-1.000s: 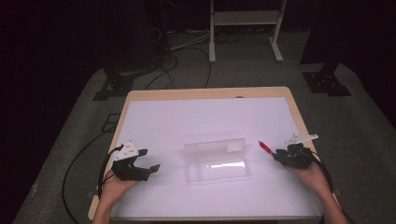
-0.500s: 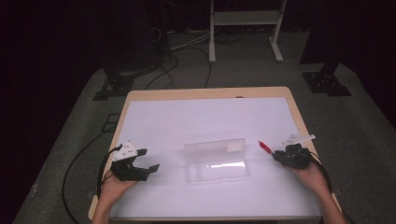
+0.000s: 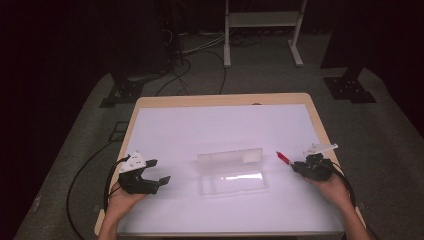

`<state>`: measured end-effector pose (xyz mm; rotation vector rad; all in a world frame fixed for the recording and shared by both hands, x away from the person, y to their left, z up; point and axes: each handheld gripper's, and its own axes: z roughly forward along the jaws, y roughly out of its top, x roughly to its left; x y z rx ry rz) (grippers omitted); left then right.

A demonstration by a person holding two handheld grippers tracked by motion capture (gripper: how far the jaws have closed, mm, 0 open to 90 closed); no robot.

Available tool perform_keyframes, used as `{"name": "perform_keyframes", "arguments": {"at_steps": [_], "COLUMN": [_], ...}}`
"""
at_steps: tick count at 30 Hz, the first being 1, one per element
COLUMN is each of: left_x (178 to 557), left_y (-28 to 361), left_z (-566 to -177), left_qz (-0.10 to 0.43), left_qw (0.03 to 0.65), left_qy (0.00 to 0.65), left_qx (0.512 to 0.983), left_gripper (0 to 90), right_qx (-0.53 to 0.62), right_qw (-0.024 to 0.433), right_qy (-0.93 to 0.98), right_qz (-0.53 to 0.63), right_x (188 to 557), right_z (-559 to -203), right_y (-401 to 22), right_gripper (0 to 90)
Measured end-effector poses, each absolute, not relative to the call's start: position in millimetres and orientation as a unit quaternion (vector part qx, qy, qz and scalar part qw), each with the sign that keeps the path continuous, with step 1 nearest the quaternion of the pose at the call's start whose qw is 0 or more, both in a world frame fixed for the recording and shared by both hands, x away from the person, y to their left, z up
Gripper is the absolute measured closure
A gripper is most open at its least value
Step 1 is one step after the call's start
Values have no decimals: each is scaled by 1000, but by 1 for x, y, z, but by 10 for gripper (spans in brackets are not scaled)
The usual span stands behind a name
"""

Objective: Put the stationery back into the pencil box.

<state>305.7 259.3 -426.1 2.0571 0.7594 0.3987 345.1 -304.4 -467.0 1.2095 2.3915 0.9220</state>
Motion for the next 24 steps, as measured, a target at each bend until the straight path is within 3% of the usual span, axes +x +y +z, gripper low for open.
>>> {"name": "perform_keyframes", "arguments": {"at_steps": [9,24], "left_x": [306,306], "left_y": [259,266], "left_z": [-426,-427], "left_qz": [161,162], "left_qw": [445,445], "left_qy": [307,317], "left_qx": [826,822], "left_gripper": [180,172], "right_qx": [418,353], "right_qw": [145,124], "right_qy": [833,846], "right_qz": [333,381], "right_x": [342,327], "right_z": [-462,-422], "right_y": [-307,-281], "right_gripper": [788,788]}}
